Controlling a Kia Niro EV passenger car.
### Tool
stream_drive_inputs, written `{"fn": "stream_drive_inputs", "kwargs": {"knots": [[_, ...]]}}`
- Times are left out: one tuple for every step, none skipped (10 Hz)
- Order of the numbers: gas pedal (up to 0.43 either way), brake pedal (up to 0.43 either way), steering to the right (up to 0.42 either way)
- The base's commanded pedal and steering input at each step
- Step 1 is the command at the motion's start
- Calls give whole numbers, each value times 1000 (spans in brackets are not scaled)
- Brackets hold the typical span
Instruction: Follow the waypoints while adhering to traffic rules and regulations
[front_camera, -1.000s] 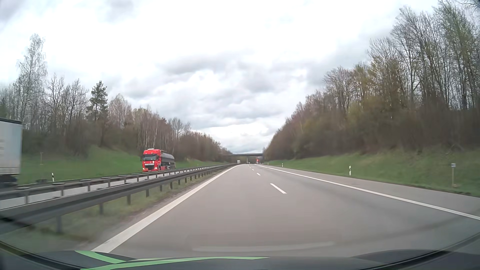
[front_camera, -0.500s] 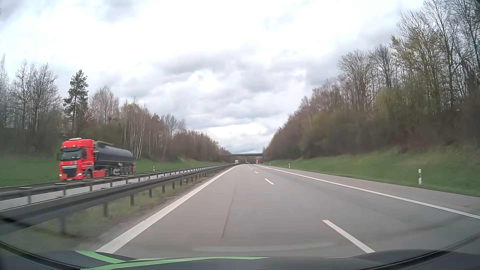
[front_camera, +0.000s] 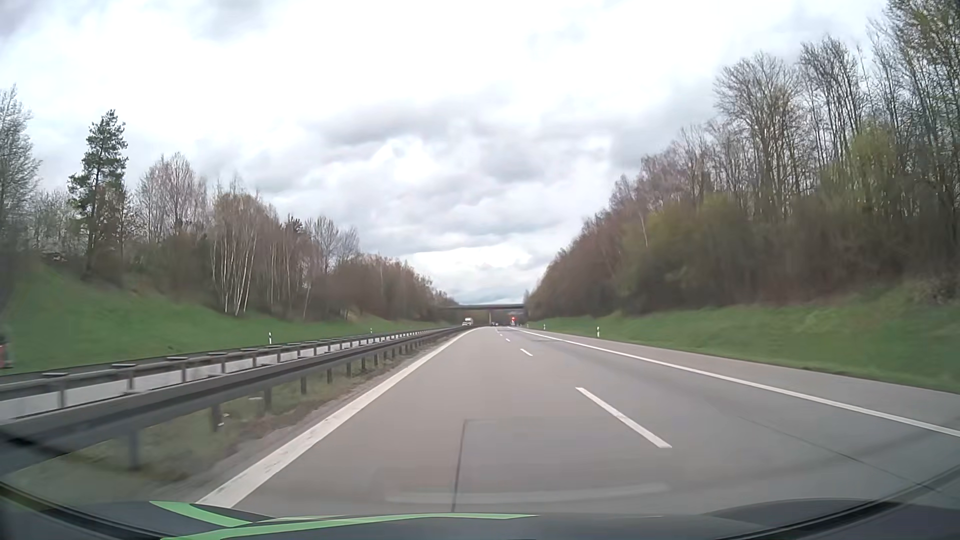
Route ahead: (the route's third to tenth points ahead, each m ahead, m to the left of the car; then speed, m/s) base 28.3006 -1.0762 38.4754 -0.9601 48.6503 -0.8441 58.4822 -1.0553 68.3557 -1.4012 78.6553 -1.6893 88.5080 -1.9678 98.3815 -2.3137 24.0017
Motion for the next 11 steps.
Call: {"fn": "stream_drive_inputs", "kwargs": {"knots": [[150, 0, 1], [150, 0, 1], [150, 0, 1], [150, 0, 1], [138, 0, 1], [138, 0, 1], [138, 0, 0], [138, 0, 0], [138, 0, 0], [130, 0, 0], [130, 0, 0]]}}
